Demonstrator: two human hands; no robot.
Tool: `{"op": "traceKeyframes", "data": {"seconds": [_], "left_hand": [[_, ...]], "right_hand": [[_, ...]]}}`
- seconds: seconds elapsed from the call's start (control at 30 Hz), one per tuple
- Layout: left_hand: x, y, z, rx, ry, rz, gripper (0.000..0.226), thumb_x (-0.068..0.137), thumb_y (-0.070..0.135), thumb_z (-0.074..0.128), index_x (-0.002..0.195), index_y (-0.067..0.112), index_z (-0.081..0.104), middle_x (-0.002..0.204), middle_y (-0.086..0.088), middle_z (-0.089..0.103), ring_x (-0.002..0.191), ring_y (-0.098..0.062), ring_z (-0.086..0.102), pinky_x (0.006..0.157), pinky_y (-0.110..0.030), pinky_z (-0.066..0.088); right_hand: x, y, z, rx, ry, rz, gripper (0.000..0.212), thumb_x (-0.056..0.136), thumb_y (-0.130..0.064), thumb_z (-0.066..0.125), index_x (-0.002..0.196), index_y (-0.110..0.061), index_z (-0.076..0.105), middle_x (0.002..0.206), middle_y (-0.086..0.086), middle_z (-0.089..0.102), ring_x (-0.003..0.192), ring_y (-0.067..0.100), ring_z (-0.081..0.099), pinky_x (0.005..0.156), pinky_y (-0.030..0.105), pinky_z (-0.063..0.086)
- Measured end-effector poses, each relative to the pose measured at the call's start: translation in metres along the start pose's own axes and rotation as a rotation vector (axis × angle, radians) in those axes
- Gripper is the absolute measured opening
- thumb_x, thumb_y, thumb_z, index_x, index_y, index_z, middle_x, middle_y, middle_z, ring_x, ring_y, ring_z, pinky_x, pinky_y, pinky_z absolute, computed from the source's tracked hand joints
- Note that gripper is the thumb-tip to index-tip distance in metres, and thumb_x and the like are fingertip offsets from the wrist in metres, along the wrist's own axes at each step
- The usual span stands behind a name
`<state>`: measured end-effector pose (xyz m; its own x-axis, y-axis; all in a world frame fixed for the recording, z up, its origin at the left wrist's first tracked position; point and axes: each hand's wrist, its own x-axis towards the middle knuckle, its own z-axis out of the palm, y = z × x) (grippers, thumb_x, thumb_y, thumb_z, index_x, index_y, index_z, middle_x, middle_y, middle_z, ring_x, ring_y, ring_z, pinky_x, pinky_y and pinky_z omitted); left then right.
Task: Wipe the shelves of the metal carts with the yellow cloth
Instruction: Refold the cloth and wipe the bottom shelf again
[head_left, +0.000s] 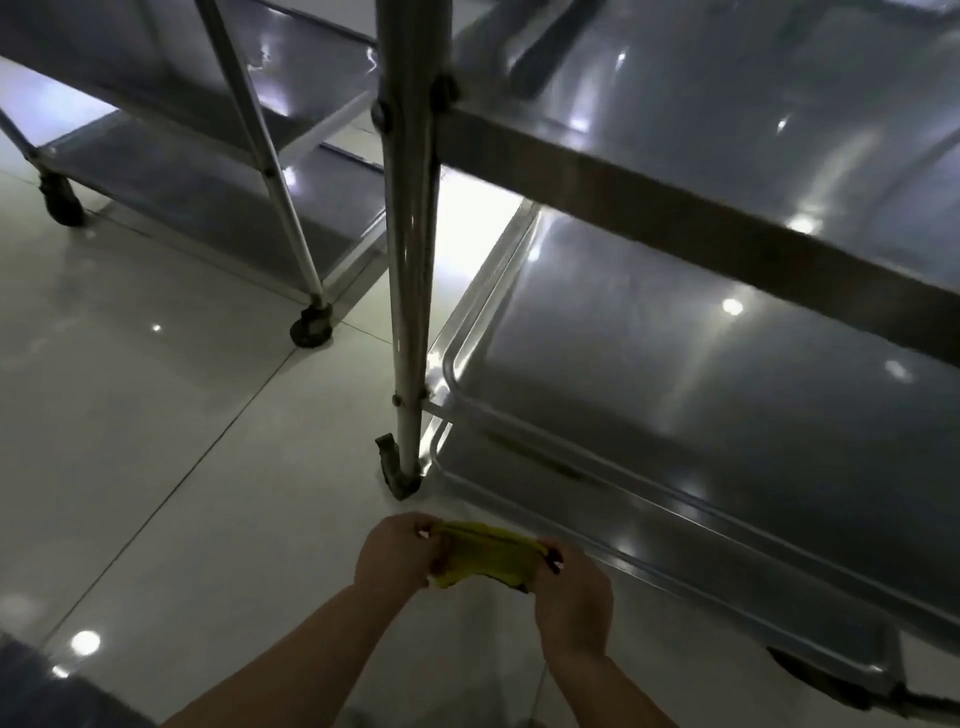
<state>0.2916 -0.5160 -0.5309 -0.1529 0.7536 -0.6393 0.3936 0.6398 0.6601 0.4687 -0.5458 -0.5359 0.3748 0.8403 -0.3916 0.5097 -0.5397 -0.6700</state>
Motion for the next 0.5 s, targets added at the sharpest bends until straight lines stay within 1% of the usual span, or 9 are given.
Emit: {"op": "traceKeyframes", "data": {"seconds": [0.07,0.13,0.2,0.27,0.33,0.37,0.4,0.43,0.5], "left_hand": [[0.032,-0.013,0.016,-0.076,0.023,0.058,0.006,0.075,0.021,0.069,0.081,0.021,0.068,0.073,-0.01,0.069,0.069,-0.026,0.068,0.066,-0.041,0.059],[0.067,-0.022,0.033,-0.112,0.074,0.144,0.007,0.07,0.023,0.068,0.075,0.019,0.069,0.072,-0.012,0.069,0.072,-0.028,0.068,0.07,-0.047,0.057],[0.096,-0.023,0.046,-0.098,0.131,0.261,0.009,0.078,0.013,0.066,0.084,0.017,0.072,0.078,-0.009,0.069,0.077,-0.026,0.067,0.075,-0.045,0.055],[0.124,-0.023,0.057,-0.048,0.168,0.397,0.017,0.086,0.012,0.061,0.097,0.018,0.072,0.089,-0.004,0.07,0.085,-0.02,0.065,0.082,-0.038,0.053],[0.148,-0.026,0.061,0.013,0.133,0.518,0.025,0.088,0.022,0.058,0.111,0.021,0.067,0.101,0.004,0.068,0.095,-0.013,0.061,0.09,-0.028,0.047],[0.157,-0.03,0.063,0.033,0.091,0.569,0.031,0.088,0.027,0.058,0.118,0.022,0.063,0.107,0.006,0.066,0.099,-0.01,0.06,0.093,-0.025,0.045],[0.165,-0.034,0.064,0.053,0.041,0.605,0.036,0.087,0.027,0.059,0.123,0.023,0.059,0.113,0.005,0.064,0.103,-0.01,0.059,0.094,-0.024,0.044],[0.168,-0.039,0.064,0.083,-0.017,0.632,0.04,0.089,0.022,0.059,0.128,0.022,0.054,0.118,0.001,0.063,0.105,-0.01,0.058,0.093,-0.021,0.043],[0.17,-0.047,0.063,0.186,-0.119,0.662,0.052,0.092,0.001,0.054,0.14,0.011,0.036,0.125,-0.018,0.056,0.105,-0.016,0.054,0.08,-0.002,0.036]], "right_hand": [[0.026,0.014,0.021,0.078,0.031,-0.037,0.019,0.083,-0.013,0.063,0.089,-0.03,0.07,0.083,-0.004,0.068,0.081,0.02,0.065,0.069,0.034,0.049],[0.058,0.025,0.04,0.16,0.108,-0.122,0.028,0.081,-0.014,0.06,0.08,-0.042,0.063,0.078,-0.004,0.066,0.074,0.017,0.064,0.069,0.041,0.054],[0.105,0.048,0.062,0.196,0.174,-0.193,0.026,0.078,-0.024,0.058,0.074,-0.05,0.056,0.077,-0.003,0.065,0.074,0.02,0.064,0.069,0.046,0.055],[0.133,0.045,0.074,0.183,0.185,-0.232,0.016,0.079,-0.033,0.054,0.08,-0.048,0.056,0.085,0.003,0.066,0.081,0.027,0.064,0.073,0.049,0.055],[0.148,0.041,0.08,0.2,0.153,-0.277,0.015,0.088,-0.017,0.059,0.087,-0.032,0.059,0.088,0.008,0.065,0.083,0.028,0.062,0.075,0.04,0.053],[0.152,0.041,0.08,0.2,0.138,-0.312,0.012,0.091,-0.009,0.059,0.089,-0.021,0.059,0.087,0.009,0.065,0.081,0.026,0.06,0.072,0.032,0.049],[0.158,0.044,0.082,0.174,0.128,-0.352,0.01,0.092,-0.006,0.058,0.09,-0.016,0.06,0.088,0.008,0.064,0.081,0.024,0.059,0.069,0.027,0.045],[0.163,0.049,0.084,0.135,0.117,-0.384,0.01,0.091,-0.006,0.058,0.092,-0.015,0.06,0.09,0.008,0.065,0.082,0.023,0.059,0.068,0.024,0.043],[0.173,0.058,0.092,0.01,0.062,-0.425,0.014,0.089,-0.004,0.058,0.097,-0.016,0.059,0.097,0.008,0.063,0.088,0.023,0.059,0.067,0.016,0.04]]}}
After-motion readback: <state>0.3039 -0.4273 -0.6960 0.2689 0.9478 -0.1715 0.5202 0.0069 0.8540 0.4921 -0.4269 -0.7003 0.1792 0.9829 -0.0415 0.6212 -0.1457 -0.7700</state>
